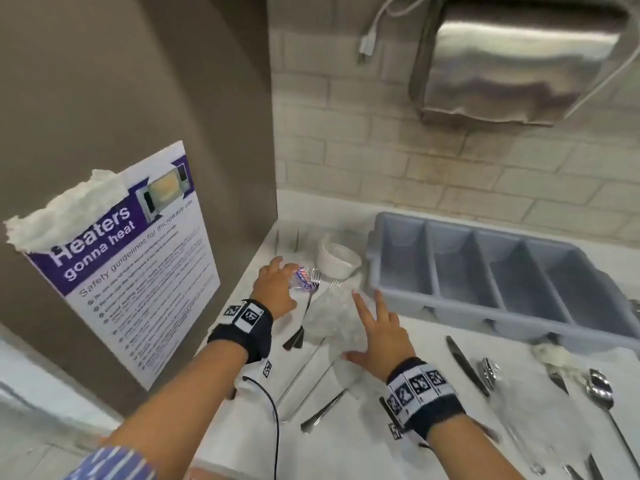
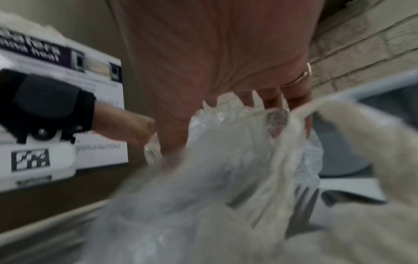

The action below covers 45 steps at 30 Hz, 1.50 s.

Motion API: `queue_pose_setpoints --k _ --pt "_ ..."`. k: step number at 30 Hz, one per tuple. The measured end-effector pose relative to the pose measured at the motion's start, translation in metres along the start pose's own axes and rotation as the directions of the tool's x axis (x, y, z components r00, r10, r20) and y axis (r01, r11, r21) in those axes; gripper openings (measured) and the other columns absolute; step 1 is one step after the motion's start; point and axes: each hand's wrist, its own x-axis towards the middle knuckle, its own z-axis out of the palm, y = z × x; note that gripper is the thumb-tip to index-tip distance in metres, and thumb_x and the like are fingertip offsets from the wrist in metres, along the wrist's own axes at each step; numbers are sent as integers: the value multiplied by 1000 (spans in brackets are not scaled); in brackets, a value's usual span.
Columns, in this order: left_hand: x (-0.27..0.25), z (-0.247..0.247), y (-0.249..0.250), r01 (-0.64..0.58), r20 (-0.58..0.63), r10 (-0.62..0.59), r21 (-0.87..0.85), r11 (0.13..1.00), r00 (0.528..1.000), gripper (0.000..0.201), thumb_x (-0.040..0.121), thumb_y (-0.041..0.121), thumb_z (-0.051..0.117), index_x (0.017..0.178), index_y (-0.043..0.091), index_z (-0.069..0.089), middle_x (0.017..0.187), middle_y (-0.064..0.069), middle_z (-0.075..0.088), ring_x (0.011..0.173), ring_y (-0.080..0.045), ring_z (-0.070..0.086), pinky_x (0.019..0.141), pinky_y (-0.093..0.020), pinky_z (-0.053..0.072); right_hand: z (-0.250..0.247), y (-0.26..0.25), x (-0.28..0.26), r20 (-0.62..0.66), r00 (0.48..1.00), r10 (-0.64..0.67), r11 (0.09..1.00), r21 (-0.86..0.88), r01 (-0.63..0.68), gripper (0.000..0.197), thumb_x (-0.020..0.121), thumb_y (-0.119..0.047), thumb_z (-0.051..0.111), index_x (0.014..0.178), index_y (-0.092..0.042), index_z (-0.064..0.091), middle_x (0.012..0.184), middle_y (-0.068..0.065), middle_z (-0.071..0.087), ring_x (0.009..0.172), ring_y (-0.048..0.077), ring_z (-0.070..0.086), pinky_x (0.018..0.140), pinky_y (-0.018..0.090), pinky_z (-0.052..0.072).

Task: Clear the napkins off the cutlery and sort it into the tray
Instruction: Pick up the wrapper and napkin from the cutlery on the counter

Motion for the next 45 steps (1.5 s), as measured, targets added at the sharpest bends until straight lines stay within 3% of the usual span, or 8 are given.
queue_pose_setpoints --k 6,14,21,28,33,36,40,45 --pt "50 9 -23 -82 163 42 250 965 986 69 87 9 59 149 23 33 152 -9 40 133 -35 45 113 -45 41 25 -8 33 126 988 86 996 -29 -83 30 83 -9 46 110 -15 57 113 11 56 101 31 58 87 37 48" --pt "25 -15 -14 41 -117 -65 -198 979 991 19 97 15 49 104 4 63 84 -15 67 77 -33 64 73 -36 52 -26 15 -13 -265 864 427 703 699 -133 19 75 15 57 86 3 67 96 -8 53 83 1 55 69 -7 37" --pt "-84 -19 89 -458 -168 456 -596 659 874 23 87 12 71 81 33 62 97 15 63 83 14 60 72 5 42 -47 92 -173 -274 440 855 405 883 -236 15 78 -3 66 90 -12 66 76 3 69 73 13 62 62 20 51" --pt "-196 83 213 -447 220 848 -771 454 482 23 74 40 60 91 55 66 116 32 64 109 13 60 88 7 41 -9 146 -383 -132 -242 961 47 943 -329 22 80 0 61 102 -4 58 85 13 62 84 26 64 72 24 44" --pt "-278 187 278 -483 515 818 -665 569 256 26 69 45 68 87 63 64 101 27 69 84 9 67 75 -1 48 50 173 -518 20 -497 868 -179 945 -274 23 79 -4 67 97 -13 58 92 18 63 81 26 55 80 38 45" --pt "-315 249 312 -553 677 701 -505 663 223 12 73 50 67 84 45 66 88 13 73 81 3 67 76 -24 55 89 197 -585 164 -551 818 -325 923 -208 29 76 -6 70 103 -7 60 95 23 65 77 25 54 75 39 46" --pt "-354 332 367 -580 804 558 -359 731 205 25 88 7 69 76 29 63 78 2 70 68 5 64 68 -10 50 142 240 -649 315 -539 781 -460 874 -155 32 79 -7 67 109 -2 59 89 19 65 76 27 59 74 37 47" --pt "-378 457 424 -742 863 459 -165 649 209 15 88 8 64 102 4 68 99 -16 73 90 -33 68 73 -32 49 211 285 -683 437 -531 726 -580 804 -131 20 77 -5 69 94 6 66 87 25 69 85 35 65 78 39 49"
